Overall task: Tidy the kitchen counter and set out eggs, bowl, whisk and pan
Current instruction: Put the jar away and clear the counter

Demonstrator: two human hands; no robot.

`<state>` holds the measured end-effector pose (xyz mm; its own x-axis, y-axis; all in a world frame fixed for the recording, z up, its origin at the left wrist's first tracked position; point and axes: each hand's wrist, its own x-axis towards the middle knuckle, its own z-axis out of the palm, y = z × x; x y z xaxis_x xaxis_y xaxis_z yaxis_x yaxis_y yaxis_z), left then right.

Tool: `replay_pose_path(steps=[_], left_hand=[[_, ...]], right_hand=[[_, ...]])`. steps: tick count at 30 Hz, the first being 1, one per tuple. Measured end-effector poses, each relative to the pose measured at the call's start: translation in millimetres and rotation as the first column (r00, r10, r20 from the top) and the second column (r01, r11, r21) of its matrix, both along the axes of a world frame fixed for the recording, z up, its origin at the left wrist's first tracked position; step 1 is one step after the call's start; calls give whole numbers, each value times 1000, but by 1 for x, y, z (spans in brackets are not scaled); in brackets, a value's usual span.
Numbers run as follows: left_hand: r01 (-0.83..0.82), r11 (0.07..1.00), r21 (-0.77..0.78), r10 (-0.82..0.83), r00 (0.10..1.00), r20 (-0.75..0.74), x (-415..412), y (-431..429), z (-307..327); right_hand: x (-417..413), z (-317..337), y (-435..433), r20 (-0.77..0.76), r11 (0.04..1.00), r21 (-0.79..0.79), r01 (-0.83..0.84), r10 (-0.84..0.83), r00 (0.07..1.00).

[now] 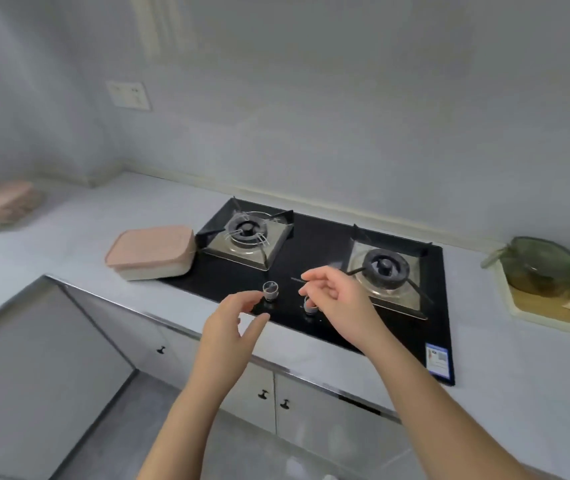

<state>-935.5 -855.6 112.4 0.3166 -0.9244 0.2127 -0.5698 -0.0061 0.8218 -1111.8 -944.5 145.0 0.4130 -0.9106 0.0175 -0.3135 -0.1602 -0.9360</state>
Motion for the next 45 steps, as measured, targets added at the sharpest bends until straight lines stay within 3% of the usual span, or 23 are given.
replay_pose_path(steps=[8, 13, 23, 26, 29, 32, 35, 38, 45], left_hand=[[-197, 976, 95, 200, 980, -17, 131, 8, -32], [-246, 959, 141, 247, 969, 15, 230, -36, -46], [-234, 940, 250, 230, 972, 46, 398, -114, -78], [-256, 892, 373, 254, 966, 54, 441, -134, -91], [-157, 814, 559, 183, 983, 9, 482, -165, -106], [4, 769, 639, 36, 998, -49, 500, -196, -119], [76, 760, 645, -38, 997, -73, 519, -215, -126], [37, 791, 610, -50, 999, 4, 555, -230, -121], [-56, 794, 605, -77, 978, 192, 637, -261, -112]], right_hand=[[147, -36, -27, -90, 981, 71, -182, 188, 978], [247, -74, -70, -106, 974, 138, -182, 197, 975], [395, -107, -158, -266, 964, 232, 128, -64, 962], [413, -121, -168, -367, 943, 263, 206, -100, 925], [432, -131, -175, -419, 908, 276, 315, -182, 890], [445, -136, -182, -430, 843, 286, 456, -312, 847], [466, -133, -175, -424, 749, 320, 580, -435, 795], [503, -132, -163, -387, 703, 330, 629, -507, 770], [578, -148, -157, -368, 692, 341, 636, -525, 768]])
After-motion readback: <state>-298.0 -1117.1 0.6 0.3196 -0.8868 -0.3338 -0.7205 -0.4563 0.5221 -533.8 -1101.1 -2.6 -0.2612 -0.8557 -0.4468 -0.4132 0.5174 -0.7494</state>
